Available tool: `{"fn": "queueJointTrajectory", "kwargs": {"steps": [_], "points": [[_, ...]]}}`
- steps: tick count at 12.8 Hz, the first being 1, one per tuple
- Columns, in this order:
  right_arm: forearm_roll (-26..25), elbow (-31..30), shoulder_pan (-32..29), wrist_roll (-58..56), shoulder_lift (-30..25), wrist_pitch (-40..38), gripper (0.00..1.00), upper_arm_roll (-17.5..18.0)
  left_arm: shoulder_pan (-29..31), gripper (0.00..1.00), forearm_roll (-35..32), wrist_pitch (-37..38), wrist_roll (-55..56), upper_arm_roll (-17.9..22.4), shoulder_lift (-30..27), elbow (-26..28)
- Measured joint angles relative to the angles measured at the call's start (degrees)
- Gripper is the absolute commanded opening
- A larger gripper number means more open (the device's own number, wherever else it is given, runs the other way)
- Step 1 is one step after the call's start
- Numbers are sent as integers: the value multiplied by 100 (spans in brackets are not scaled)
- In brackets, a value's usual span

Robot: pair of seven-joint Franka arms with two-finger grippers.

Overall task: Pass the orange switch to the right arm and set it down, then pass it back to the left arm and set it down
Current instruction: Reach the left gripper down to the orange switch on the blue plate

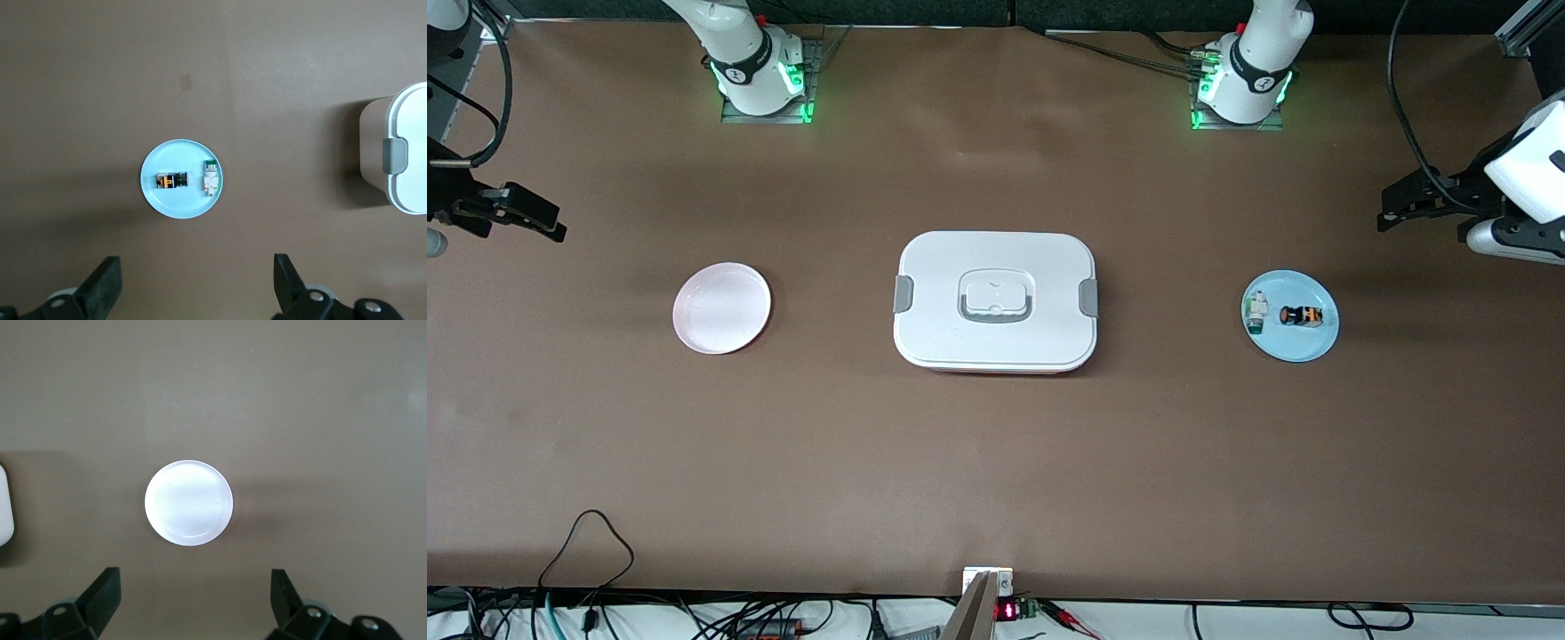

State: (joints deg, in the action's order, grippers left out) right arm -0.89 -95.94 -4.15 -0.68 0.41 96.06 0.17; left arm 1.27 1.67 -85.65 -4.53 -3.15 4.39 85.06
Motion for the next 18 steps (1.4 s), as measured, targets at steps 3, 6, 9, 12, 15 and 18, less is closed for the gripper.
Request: {"fn": "queueJointTrajectory", "kwargs": {"steps": [3,6,9,12,15,18], "points": [[0,0,0,0,0,0,100,0,-3,100,0,36,0,-7,0,0],[0,0,0,0,0,0,100,0,1,100,0,131,0,2,0,0],[0,0,-1,1,0,-1,100,0,0,100,-59,286,0,0,10,8],[0,0,-17,2,1,-1,100,-1,63,100,-209,709,0,16,206,49],[0,0,-22,3,4,-3,100,-1,245,100,-224,851,0,31,674,158],[0,0,-23,3,7,-4,100,-1,266,100,-359,461,0,30,1126,310]]}}
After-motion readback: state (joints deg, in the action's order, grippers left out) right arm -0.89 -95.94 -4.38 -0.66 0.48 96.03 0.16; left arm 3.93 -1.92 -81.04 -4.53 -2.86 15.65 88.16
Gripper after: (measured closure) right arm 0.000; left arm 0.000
